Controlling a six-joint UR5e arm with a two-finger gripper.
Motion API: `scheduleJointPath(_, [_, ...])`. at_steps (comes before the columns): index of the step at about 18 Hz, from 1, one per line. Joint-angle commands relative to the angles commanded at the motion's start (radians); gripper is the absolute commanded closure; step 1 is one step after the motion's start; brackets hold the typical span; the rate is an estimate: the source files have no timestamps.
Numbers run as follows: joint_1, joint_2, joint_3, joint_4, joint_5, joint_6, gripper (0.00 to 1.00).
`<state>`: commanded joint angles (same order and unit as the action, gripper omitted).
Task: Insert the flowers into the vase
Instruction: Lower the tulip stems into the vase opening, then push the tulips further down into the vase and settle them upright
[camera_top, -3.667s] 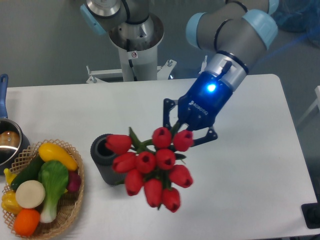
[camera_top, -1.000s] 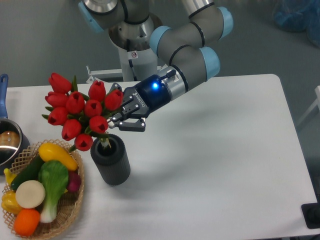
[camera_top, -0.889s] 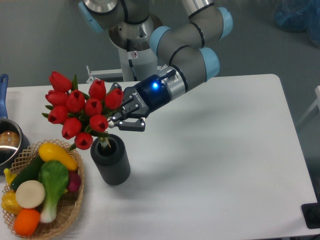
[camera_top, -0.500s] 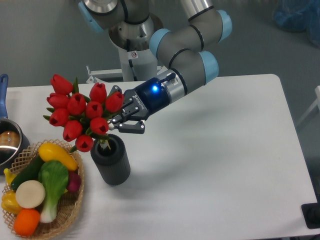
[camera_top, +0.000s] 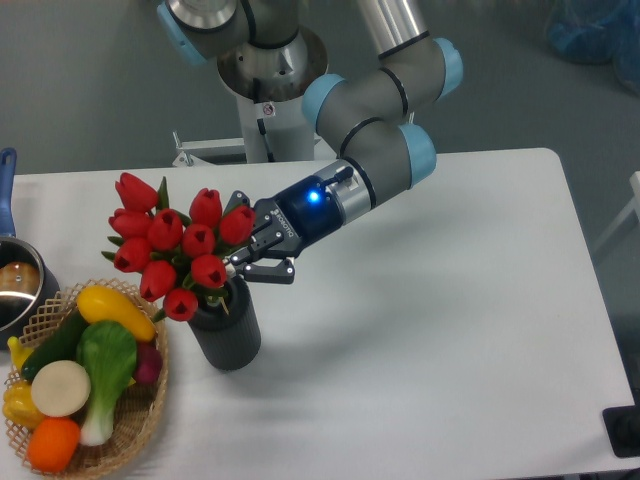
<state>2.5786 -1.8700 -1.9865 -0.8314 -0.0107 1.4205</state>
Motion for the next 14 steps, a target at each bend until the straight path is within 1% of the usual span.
scheduleJointPath(8, [-0.006,-0.003,-0.008,0.000,0.002,0.005,0.85])
scheduleJointPath(14, [-0.008,-0.015,-0.026,-0.002,0.005,0.020,0.85])
